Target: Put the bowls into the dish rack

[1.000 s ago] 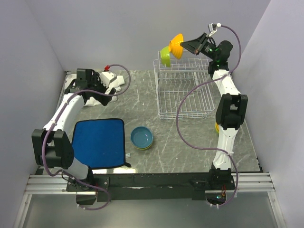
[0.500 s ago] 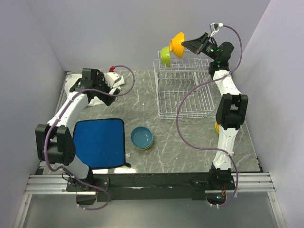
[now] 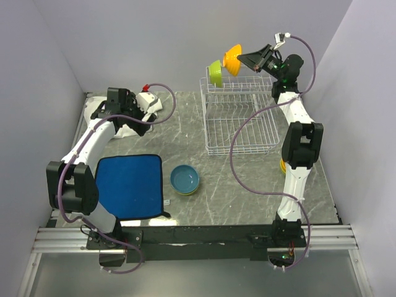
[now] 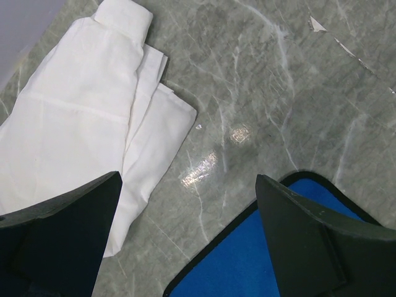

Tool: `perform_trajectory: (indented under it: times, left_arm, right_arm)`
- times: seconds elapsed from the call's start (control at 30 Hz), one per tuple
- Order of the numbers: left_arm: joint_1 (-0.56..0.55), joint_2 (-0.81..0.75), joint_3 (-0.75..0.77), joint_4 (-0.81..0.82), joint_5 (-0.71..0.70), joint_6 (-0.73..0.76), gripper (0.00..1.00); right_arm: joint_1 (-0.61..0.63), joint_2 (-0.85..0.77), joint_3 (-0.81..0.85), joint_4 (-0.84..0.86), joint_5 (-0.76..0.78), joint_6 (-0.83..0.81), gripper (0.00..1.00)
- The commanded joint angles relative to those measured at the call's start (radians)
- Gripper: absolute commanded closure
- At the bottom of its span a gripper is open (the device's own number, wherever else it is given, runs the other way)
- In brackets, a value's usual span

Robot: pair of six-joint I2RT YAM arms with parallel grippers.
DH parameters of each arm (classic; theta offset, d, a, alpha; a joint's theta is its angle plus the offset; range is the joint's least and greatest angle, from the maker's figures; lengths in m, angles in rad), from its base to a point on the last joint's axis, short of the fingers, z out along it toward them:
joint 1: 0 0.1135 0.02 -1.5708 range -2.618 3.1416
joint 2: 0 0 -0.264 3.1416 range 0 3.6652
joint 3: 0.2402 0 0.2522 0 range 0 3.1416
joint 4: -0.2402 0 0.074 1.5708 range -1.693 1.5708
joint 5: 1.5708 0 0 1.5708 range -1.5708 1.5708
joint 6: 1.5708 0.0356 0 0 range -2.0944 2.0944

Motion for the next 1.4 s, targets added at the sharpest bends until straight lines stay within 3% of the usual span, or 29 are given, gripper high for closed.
perform_trajectory:
  times: [0.0, 0.3, 1.37]
  left_arm:
    - [-0.006, -0.008, 0.029, 0.026, -0.012, -0.009, 0.03]
    - [-0.006, -0.026, -0.014, 0.042, -0.017, -0.014, 0.03]
    - [-0.032, -0.025, -0.039, 0.072, -0.023, -0.028, 0.03]
  right_arm:
    - [0.017, -0.018, -0.016, 0.017, 0.027, -0.009, 1.0]
    - [0.058, -0.024, -0.041, 0.073, -0.012, 0.048, 1.0]
    - [0.035, 0.007, -0.005, -0.164, 0.022, -0.127, 1.0]
